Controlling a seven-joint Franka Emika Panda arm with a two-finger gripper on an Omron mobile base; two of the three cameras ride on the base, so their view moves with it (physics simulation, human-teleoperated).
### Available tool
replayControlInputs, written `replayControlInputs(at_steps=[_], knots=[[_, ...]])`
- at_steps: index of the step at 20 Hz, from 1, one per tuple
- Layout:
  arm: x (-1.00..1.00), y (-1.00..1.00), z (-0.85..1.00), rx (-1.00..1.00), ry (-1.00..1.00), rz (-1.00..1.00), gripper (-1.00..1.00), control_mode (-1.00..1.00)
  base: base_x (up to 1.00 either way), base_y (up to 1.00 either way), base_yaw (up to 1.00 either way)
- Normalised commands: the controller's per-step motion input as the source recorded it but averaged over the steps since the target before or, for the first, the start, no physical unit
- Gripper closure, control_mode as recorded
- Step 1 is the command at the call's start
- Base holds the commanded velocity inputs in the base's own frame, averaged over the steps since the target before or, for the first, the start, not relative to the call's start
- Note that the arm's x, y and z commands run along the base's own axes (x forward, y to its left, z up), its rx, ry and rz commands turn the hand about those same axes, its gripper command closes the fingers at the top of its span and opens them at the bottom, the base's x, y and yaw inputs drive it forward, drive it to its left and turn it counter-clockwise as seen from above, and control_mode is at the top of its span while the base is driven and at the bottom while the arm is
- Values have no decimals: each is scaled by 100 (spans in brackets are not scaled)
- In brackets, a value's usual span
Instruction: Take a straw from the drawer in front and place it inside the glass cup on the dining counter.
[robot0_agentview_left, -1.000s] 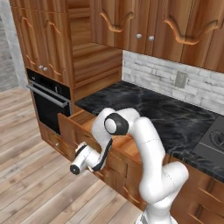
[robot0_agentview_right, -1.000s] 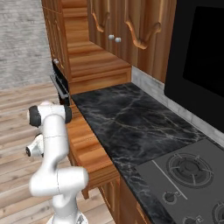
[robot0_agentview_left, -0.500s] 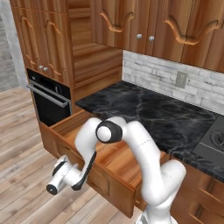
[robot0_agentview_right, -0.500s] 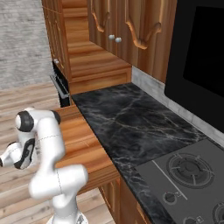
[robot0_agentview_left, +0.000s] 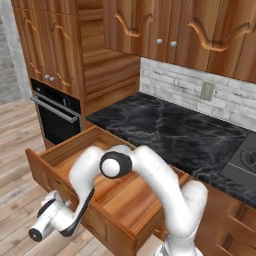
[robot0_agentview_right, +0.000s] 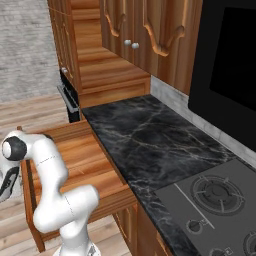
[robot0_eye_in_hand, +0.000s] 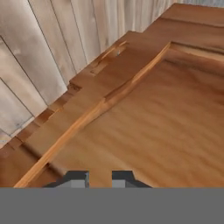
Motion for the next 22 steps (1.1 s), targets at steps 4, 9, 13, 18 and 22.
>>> replayControlInputs(at_steps=[4,9,13,18,22], knots=[[-100,-14,81,1,13,0,-100,-100,0,0,0],[-95,11,100,0,2,5,-100,-100,0,0,0],[-85,8,100,0,0,0,-100,-100,0,0,0],[-75,-4,100,6,2,-1,-100,-100,0,0,0],[-46,-9,100,16,10,-3,-100,-100,0,0,0]])
